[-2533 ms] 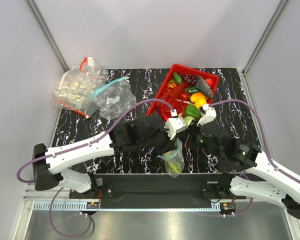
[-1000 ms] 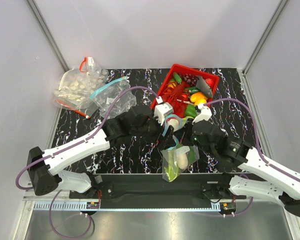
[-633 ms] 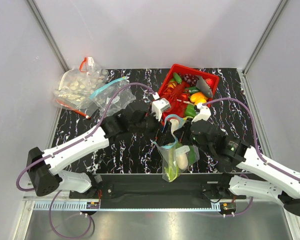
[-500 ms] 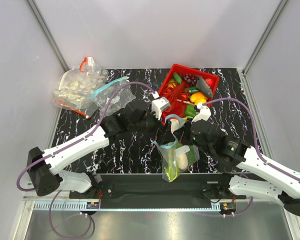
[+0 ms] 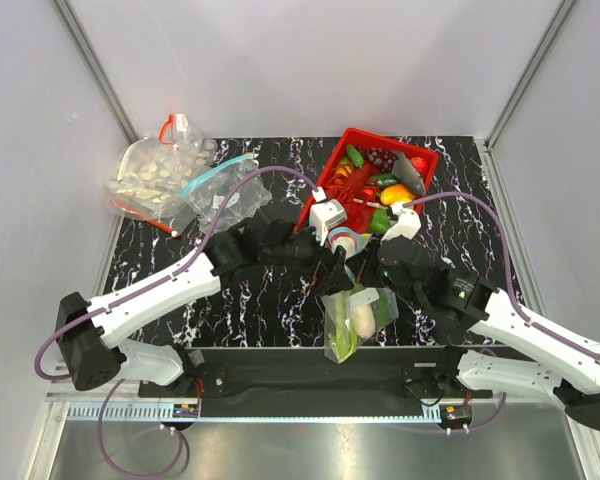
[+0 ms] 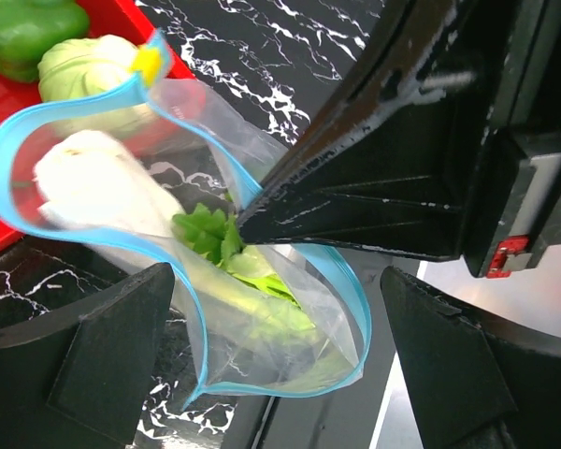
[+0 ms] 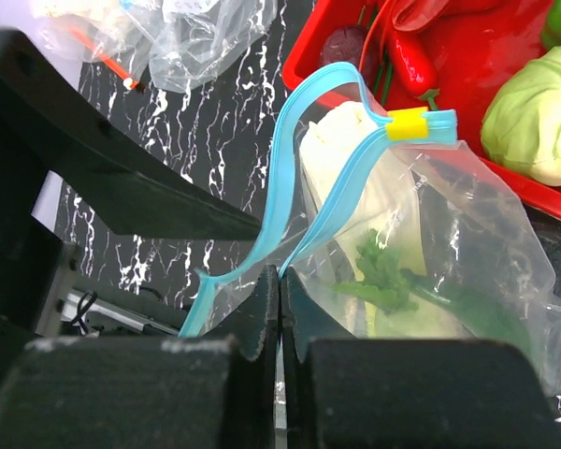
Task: Place the food in the zip-top bag and seal the zipper
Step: Adjust the zipper food storage bag at the center of the board.
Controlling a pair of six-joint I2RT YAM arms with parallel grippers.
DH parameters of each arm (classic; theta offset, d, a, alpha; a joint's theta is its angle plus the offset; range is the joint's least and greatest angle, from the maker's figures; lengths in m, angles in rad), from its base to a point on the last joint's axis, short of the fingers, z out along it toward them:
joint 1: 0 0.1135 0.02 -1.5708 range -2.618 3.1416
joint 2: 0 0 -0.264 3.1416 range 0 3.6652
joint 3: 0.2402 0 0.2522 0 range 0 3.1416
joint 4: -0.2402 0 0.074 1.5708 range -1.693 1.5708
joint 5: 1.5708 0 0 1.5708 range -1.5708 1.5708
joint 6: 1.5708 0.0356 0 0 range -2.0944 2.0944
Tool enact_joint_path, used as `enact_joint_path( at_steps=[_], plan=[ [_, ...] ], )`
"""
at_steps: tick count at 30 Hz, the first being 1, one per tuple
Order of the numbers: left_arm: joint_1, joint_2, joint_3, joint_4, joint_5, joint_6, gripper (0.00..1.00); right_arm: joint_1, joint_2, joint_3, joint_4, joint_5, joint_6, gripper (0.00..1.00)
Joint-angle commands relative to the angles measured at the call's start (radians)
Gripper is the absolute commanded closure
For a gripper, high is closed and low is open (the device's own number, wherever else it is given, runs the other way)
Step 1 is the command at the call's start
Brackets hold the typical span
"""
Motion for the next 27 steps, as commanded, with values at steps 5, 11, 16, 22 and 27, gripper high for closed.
enact_joint_path(
  at_steps=[5,11,16,22,27],
  plan=[
    [-0.046,0.056,0.083,-0.053,-0.107,0.073,0.01,0.007,-0.003,0.077,0.035,0.059,-0.001,1.0],
    [-0.048,0.099,0.107,-0.118,-0.267,0.083,0.45,0.007,0.004,0.062,0.042,0.064,-0.005,0.87],
    [-0.048,0.085,0.084,-0.129,-0.345,0.072,1.0,0.006,0.001,0.063,0.015,0.099,-0.03,0.64],
    [-0.046,0.076,0.063,-0.126,-0.383,0.073,1.0,-0.07,-0.012,0.148,-0.09,0.139,-0.128,0.65],
    [-0.046,0.087,0.055,-0.107,-0.382,0.075,1.0,-0.282,0.0,0.114,-0.054,-0.1,-0.261,0.57]
  ],
)
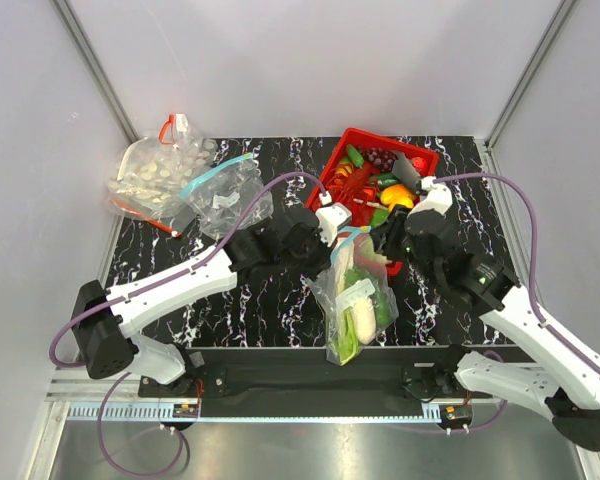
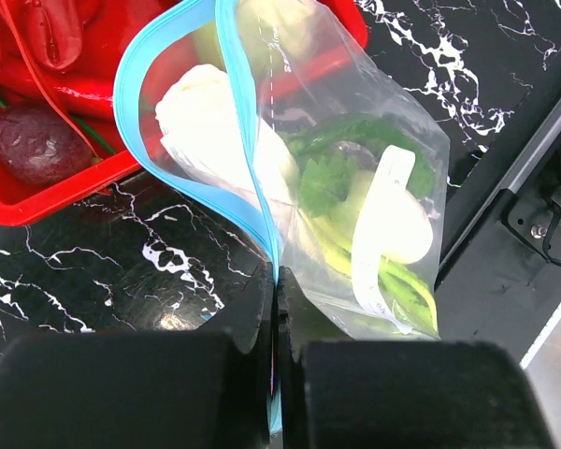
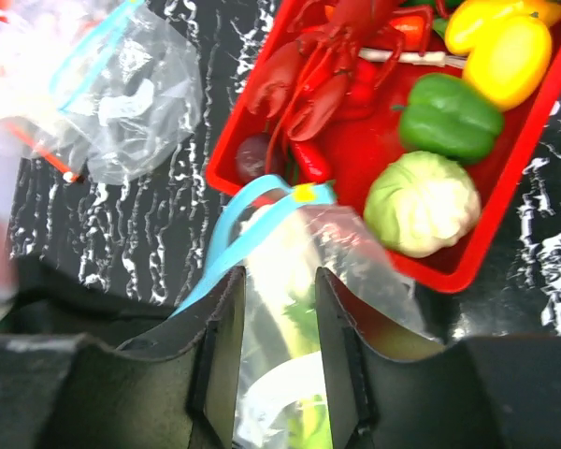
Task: Place the food in the zip-top bag and seal the zipper
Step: Adjust the zipper food storage bag at the center of the board.
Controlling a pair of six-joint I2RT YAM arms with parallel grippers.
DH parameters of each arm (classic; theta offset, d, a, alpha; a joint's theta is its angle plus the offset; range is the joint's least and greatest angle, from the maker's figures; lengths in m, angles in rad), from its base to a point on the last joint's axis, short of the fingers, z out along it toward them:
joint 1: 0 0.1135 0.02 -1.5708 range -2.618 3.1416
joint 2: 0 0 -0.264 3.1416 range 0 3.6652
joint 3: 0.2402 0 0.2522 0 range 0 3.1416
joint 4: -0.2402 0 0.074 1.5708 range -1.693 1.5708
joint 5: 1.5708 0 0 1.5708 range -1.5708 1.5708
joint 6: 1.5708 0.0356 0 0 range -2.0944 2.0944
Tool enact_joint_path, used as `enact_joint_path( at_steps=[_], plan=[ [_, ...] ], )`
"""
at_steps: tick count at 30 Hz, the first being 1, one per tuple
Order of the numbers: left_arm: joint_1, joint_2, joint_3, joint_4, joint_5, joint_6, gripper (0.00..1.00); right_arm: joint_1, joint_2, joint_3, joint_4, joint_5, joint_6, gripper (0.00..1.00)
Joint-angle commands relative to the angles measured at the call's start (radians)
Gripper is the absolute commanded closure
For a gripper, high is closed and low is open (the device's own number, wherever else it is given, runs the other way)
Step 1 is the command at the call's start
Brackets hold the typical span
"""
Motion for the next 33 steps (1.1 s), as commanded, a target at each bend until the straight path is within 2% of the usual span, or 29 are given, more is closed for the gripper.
enact_joint_path(
  at_steps=[1,5,8,11,13,15,17,20,25,28,33],
  plan=[
    [0.0,-0.012,-0.006,0.05,-0.032,0.006,1.0,-0.149,0.006,-0.013,0.042,-0.169,-0.127,0.58],
    [0.0,-0.007,-0.003,0.05,-0.037,0.009,1.0,-0.338,0.014,-0.113,0.14,-0.456,-0.174,0.56],
    [0.0,-0.007,-0.001,0.047,-0.037,0.014,1.0,-0.4,0.003,-0.182,0.25,-0.585,-0.228,0.46],
    [0.0,-0.007,-0.001,0.049,-0.035,0.02,1.0,-0.42,-0.014,-0.249,0.355,-0.646,-0.283,0.36],
    [0.0,-0.005,-0.001,0.049,-0.06,0.022,1.0,-0.424,-0.026,-0.277,0.418,-0.689,-0.314,0.34],
    [0.0,-0.007,-0.001,0.049,-0.063,0.025,1.0,-0.426,-0.029,-0.312,0.445,-0.704,-0.335,0.35],
    [0.0,-0.007,0.0,0.046,-0.067,0.028,1.0,-0.427,-0.024,-0.34,0.47,-0.709,-0.363,0.42],
    [-0.001,-0.007,0.002,0.043,-0.074,0.031,1.0,-0.433,-0.001,-0.363,0.511,-0.729,-0.386,0.41],
    [0.0,-0.01,0.005,0.037,-0.08,0.038,1.0,-0.453,0.031,-0.403,0.623,-0.754,-0.421,0.27],
    [0.0,-0.005,0.011,0.032,-0.092,0.046,1.0,-0.481,0.072,-0.4,0.674,-0.795,-0.421,0.23],
    [0.0,0.011,0.02,0.021,-0.129,0.058,1.0,-0.507,0.152,-0.403,0.79,-0.887,-0.421,0.27]
  ],
)
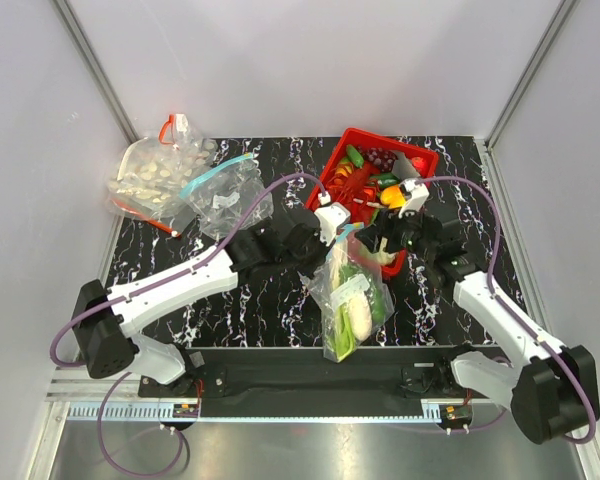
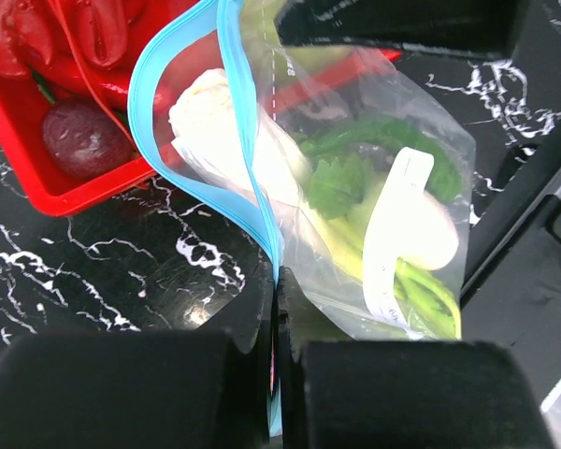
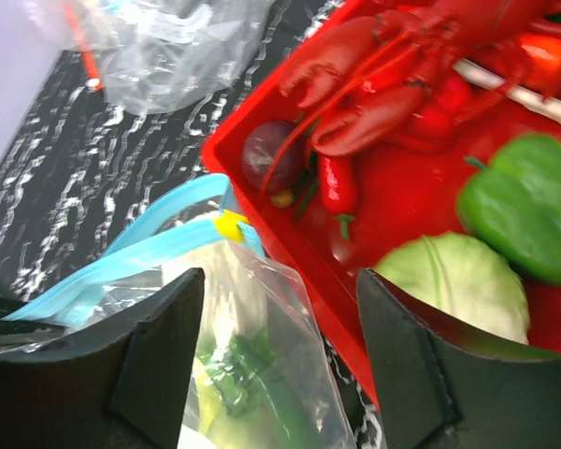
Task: Place the food in the zip-top bag and seal the zipper
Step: Adjust the zipper food storage bag at the center of the board.
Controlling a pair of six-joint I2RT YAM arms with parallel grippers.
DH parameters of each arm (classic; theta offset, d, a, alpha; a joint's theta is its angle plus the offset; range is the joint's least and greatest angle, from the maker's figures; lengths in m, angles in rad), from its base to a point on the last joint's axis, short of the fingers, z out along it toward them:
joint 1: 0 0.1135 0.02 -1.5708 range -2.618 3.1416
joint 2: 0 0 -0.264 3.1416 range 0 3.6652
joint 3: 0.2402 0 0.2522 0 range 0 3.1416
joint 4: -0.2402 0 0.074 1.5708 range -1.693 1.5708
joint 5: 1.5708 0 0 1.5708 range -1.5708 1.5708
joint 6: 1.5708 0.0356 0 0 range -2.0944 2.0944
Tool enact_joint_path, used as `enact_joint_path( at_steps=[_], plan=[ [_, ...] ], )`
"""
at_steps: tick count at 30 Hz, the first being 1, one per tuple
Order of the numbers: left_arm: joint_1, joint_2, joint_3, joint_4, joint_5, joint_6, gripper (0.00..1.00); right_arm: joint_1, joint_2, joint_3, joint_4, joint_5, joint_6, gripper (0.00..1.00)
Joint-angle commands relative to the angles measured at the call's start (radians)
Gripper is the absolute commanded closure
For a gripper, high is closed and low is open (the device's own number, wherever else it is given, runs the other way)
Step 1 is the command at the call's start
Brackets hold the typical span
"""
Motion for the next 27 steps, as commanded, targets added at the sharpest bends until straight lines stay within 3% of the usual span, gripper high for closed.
enact_joint_path(
  at_steps=[1,5,14,21,24,27],
  plan=[
    [0.0,0.013,0.02,0.034,-0.065,0.026,1.0,-0.018,0.041,-0.004,0.174,-0.131,-0.02,0.29],
    [0.005,0.034,0.026,0.025,-0.112,0.041,1.0,-0.025,0.102,-0.002,0.223,-0.193,-0.012,0.42],
    [0.017,0.033,0.034,0.028,-0.125,0.055,1.0,-0.062,0.249,0.002,0.335,-0.274,0.016,0.32],
    [0.02,0.039,0.028,0.031,-0.141,0.061,1.0,-0.077,0.373,0.03,0.401,-0.38,0.04,0.39],
    [0.026,0.042,0.031,0.033,-0.15,0.066,1.0,-0.077,0.389,0.024,0.461,-0.438,0.06,0.54],
    [0.04,0.05,0.029,0.031,-0.162,0.06,1.0,-0.079,0.38,0.016,0.468,-0.442,0.077,0.94]
  ],
)
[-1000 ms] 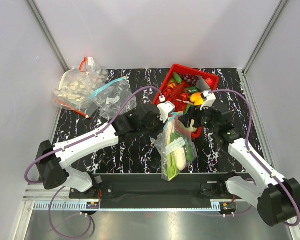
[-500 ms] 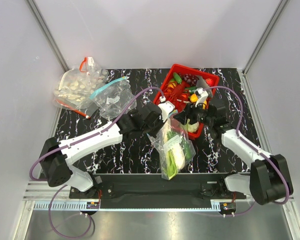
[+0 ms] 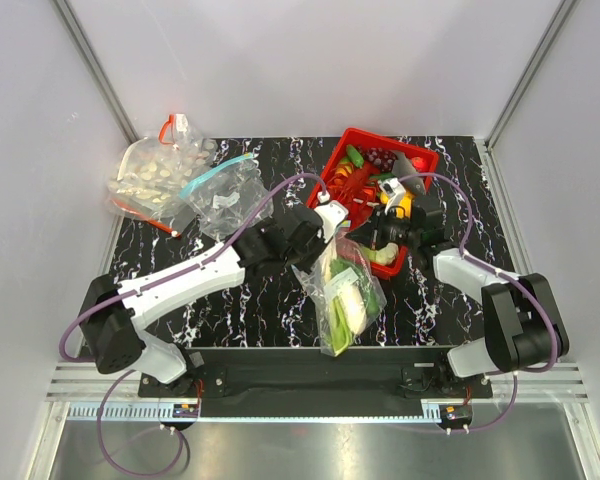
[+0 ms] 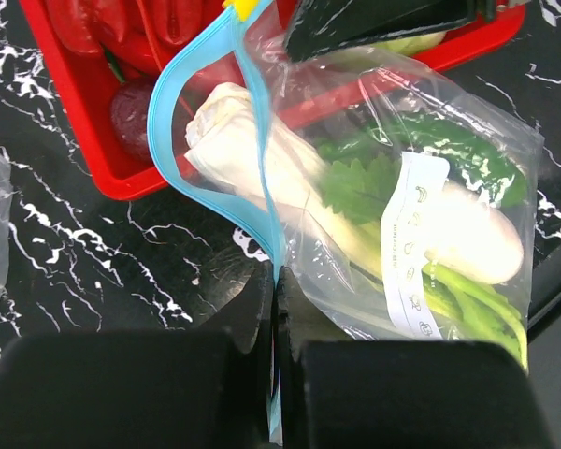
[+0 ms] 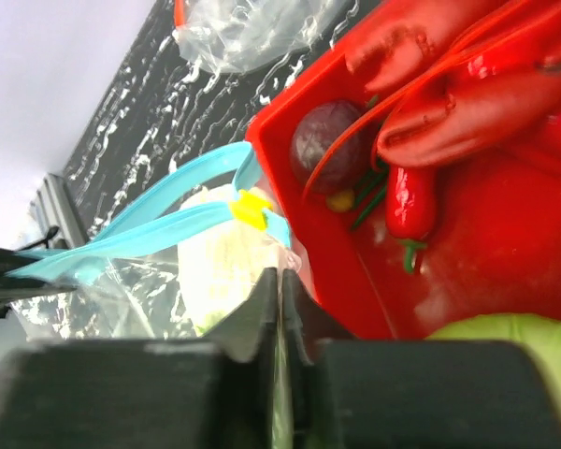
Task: Place the food in the zip-top bag and seal the zipper
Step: Adjust the zipper food storage bag at the center of the board, then zip the zipper food storage bag at the center of the board.
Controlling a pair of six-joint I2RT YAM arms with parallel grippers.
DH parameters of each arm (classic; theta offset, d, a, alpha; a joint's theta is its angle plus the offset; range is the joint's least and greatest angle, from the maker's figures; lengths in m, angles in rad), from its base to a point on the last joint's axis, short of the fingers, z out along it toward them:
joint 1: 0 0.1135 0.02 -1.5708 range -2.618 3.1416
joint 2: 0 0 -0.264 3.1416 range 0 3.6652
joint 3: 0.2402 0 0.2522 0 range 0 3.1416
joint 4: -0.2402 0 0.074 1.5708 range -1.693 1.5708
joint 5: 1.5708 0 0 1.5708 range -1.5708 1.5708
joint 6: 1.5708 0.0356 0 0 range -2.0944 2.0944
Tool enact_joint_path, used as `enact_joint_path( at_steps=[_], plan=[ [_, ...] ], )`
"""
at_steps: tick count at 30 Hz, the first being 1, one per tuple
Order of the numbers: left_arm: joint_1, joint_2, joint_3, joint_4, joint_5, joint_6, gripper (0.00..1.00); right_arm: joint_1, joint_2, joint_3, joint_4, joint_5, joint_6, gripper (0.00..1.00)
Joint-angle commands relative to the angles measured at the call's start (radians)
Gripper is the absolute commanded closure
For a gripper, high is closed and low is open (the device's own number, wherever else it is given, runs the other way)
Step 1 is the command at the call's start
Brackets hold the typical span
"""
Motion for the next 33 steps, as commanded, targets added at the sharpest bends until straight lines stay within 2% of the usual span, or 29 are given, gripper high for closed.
enact_joint_path(
  at_steps=[1,6,9,12,13,14,16,17,18,20,22,27,33],
  plan=[
    [0.026,0.008,0.027,0.038,-0.049,0.005,1.0,-0.009,-0.022,0.017,0.09,-0.047,0.023,1.0],
    [0.067,0.008,0.024,0.03,-0.064,-0.018,0.99,-0.018,-0.104,-0.035,0.097,0.041,0.04,1.0],
    [0.095,0.028,0.047,0.013,-0.09,-0.035,0.92,-0.021,-0.134,-0.059,0.094,0.085,0.041,1.0],
    [0.123,0.054,0.07,0.001,-0.087,-0.05,0.7,-0.021,-0.149,-0.069,0.093,0.104,0.04,1.0],
    [0.127,0.06,0.075,0.011,-0.075,-0.047,0.55,-0.021,-0.151,-0.069,0.093,0.102,0.038,1.0],
    [0.133,0.06,0.081,0.018,-0.064,-0.043,0.47,-0.021,-0.149,-0.069,0.097,0.102,0.04,1.0],
    [0.147,0.069,0.119,0.022,-0.043,-0.017,0.35,-0.021,-0.137,-0.067,0.102,0.093,0.04,1.0],
    [0.152,0.074,0.139,0.018,-0.036,-0.004,0.25,-0.021,-0.128,-0.067,0.112,0.087,0.043,1.0],
    [0.161,0.078,0.188,0.01,-0.018,0.023,0.22,-0.02,-0.123,-0.063,0.113,0.078,0.043,1.0],
    [0.178,0.094,0.239,-0.014,0.02,0.052,0.19,-0.021,-0.115,-0.061,0.119,0.073,0.04,1.0],
    [0.222,0.108,0.308,-0.025,0.149,0.114,0.17,-0.021,-0.112,-0.061,0.123,0.065,0.041,1.0],
    [0.293,0.178,0.438,-0.041,0.572,0.25,0.19,-0.021,-0.121,-0.061,0.12,0.058,0.034,1.0],
    [0.301,0.347,0.659,-0.225,0.766,0.39,0.24,-0.021,-0.128,-0.063,0.119,0.055,0.034,1.0]
  ],
)
